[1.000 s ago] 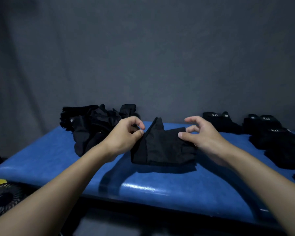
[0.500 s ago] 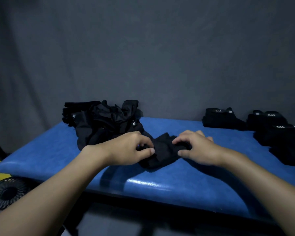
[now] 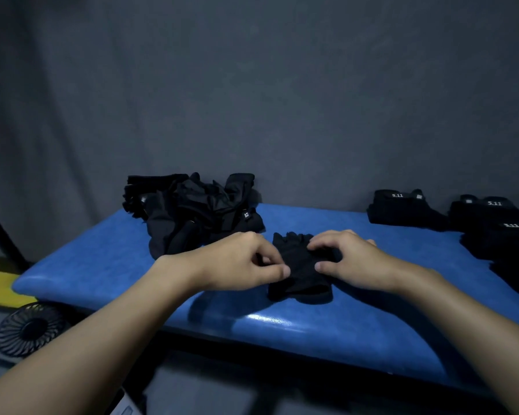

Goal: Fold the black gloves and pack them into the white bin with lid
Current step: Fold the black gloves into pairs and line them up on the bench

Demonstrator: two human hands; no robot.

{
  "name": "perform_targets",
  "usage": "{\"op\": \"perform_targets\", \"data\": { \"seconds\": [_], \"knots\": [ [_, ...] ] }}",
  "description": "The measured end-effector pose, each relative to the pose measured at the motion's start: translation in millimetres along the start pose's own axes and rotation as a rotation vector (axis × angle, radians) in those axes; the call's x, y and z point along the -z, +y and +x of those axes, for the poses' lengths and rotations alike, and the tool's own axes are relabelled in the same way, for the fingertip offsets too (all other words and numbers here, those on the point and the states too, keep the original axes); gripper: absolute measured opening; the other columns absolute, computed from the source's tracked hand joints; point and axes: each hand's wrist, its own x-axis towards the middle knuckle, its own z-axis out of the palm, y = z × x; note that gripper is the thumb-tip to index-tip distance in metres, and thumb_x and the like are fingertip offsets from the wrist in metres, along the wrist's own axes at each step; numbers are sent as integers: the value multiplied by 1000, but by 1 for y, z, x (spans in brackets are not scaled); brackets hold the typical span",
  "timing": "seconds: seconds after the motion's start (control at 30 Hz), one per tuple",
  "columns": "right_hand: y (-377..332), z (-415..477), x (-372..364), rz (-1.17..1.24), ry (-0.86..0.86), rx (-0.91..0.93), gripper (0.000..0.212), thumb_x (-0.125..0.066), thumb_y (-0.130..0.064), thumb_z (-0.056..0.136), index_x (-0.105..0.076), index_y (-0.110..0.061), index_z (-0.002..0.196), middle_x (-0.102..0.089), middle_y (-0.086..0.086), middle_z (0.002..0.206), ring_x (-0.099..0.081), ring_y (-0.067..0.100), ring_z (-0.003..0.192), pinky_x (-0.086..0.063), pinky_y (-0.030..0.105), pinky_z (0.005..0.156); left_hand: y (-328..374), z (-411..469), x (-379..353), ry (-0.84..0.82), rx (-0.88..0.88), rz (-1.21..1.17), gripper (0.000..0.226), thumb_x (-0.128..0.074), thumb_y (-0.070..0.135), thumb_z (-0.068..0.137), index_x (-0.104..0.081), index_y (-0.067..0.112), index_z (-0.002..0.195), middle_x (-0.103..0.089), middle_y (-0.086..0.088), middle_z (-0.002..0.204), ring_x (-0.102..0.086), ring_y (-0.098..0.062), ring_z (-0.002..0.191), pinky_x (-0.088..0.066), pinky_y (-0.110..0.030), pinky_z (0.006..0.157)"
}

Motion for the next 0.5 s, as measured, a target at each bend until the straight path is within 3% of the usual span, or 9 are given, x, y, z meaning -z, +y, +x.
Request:
{"op": "perform_targets", "data": {
  "seconds": [0.13,0.23,0.37,0.5],
  "knots": [
    [-8,9,1,73,122,8,25,-60,-27,93,-63,-36,116,-56,-21,123,-40,8,127,-18,32,97,-15,5,8,203,38,-114,12,-67,36,91,-75,28,93,-59,5,99,-61,-14,88,-49,-25,83],
    [-19,20,-1,123,159,41,23,-58,-29,95,-62,-35,116,-57,-20,125,-40,6,129,-17,28,102,-37,9,13,322,140,194,19,-59,36,94,-67,31,110,-56,6,113,-54,-17,109,-42,-36,99],
    [-39,39,-6,165,121,73,29,-56,-30,96,-59,-36,124,-57,-21,125,-37,-1,117,-17,27,109,-60,10,10,275,226,500,45,-49,43,96,-48,32,140,-47,7,140,-37,-17,136,-25,-40,112],
    [-55,67,-16,67,63,117,38,-58,-36,93,-52,-40,131,-56,-15,131,-39,8,129,-18,32,107,-74,11,5,237,257,578,46,-43,47,96,-45,35,141,-44,8,144,-30,-14,141,-24,-43,111]
  ]
}}
